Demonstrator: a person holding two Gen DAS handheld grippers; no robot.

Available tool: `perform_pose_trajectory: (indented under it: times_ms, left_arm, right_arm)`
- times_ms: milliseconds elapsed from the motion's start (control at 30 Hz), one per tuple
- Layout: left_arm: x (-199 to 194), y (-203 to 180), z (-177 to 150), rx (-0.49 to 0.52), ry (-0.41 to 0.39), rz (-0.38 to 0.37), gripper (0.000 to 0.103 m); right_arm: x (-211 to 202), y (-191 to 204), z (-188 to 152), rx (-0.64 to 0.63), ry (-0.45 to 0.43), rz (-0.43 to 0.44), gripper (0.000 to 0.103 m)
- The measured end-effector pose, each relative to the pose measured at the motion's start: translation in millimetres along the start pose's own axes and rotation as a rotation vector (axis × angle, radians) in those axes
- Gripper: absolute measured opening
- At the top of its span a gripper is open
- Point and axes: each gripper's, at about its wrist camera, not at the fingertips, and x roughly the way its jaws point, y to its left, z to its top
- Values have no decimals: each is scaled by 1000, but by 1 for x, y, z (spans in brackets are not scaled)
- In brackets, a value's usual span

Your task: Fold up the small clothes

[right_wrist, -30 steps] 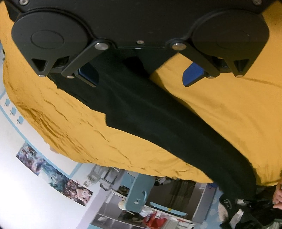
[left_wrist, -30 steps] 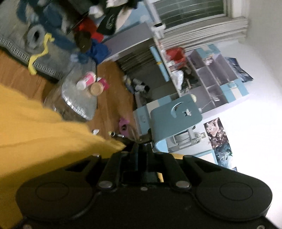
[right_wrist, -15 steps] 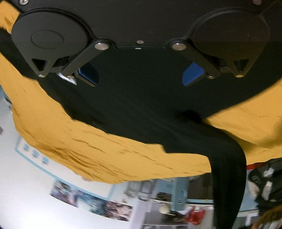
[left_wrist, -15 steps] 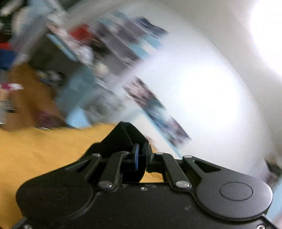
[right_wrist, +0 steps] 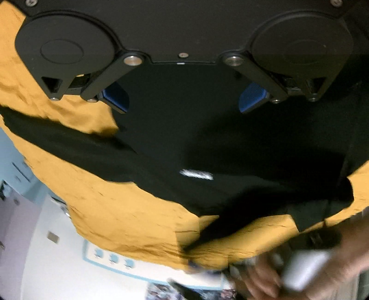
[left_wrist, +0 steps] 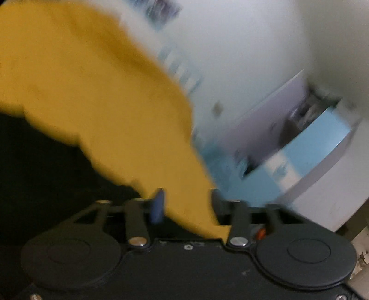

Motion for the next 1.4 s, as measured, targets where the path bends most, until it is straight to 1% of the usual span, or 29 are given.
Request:
perform_pose_trajectory:
  times_ms: [33,67,133,167,200,267,333,400,433,500,533,567,600,667,700,767,800,833,867,900,933,967,1033,1100,1133,1167,1200,1267,1400]
  left_arm:
    - [13,-1,-6,0,16,13,45]
    - [18,-2,-7,-6,15,6,45]
    - [9,-2,-3,-25,7,-14,46]
    - [-8,7,8,-22,-1,-15,46]
    - [-24,9,14,-3,-13,4,46]
    - [-67,21,23,40,-47,69,46]
    - [-119,38,26,70,-93,126,47]
    - [-171,57,22,87,-133,203,48]
    - [-197,67,20,95,-144,246,48]
    - [-237,87,12,106,-146,337,48]
    - [-252,95,9,120,-141,381,48]
    - [-264,101,5,149,-132,440,48]
    - [-273,105,1,190,-115,499,49]
    - [-288,110,-9,323,-58,651,48]
    - [-289,112,-14,394,-25,708,49]
    - [-294,127,-21,447,28,745,49]
    - [-291,133,-24,459,53,746,49]
    - [-287,139,-28,476,73,748,49]
    - [-281,143,-32,502,85,754,49]
    - [-273,147,-38,544,96,766,50]
    - [-263,150,-48,582,108,784,50]
    - [-254,154,-54,614,120,801,51]
    - [-238,161,-61,655,146,806,51]
    - [-226,166,-67,687,160,800,53]
    - [-221,164,-68,700,168,803,53]
    - [-214,166,-71,712,181,813,53]
    - [-206,175,-65,721,192,830,53]
    - [-201,182,-70,737,215,847,53]
    - [-191,188,-73,779,247,875,53]
  right_arm:
    - [1,-9,-3,5,6,-8,102]
    - [2,-17,-5,13,9,-19,102]
    - [5,-32,-5,35,-4,-19,102]
    - [7,-39,-4,50,-12,-6,102]
    - [11,-47,0,72,-19,13,102]
    - [22,-67,8,142,-37,80,102]
    - [39,-90,13,269,-43,193,100]
    - [72,-113,26,465,-14,364,99]
    - [86,-119,29,547,1,436,96]
    - [124,-125,37,709,49,531,94]
    - [139,-122,40,734,100,595,90]
    - [151,-111,42,764,130,594,89]
    - [163,-104,45,765,149,591,88]
    - [185,-85,50,762,197,545,88]
    - [192,-78,51,759,211,541,86]
    - [202,-66,57,769,222,546,64]
    - [205,-60,60,776,238,549,39]
    - [206,-56,63,773,248,539,25]
    - [200,-54,64,766,241,533,23]
    - [195,-53,70,750,220,531,19]
    - [185,-54,77,726,183,528,18]
    - [176,-66,81,714,140,530,18]
    - [153,-85,94,713,55,526,17]
    - [138,-105,103,714,-24,481,17]
    - [138,-113,104,690,-33,444,17]
    - [143,-119,103,680,-22,414,18]
    - [149,-124,98,685,-1,403,18]
    - [167,-130,84,706,66,392,18]
    - [191,-125,56,711,144,363,18]
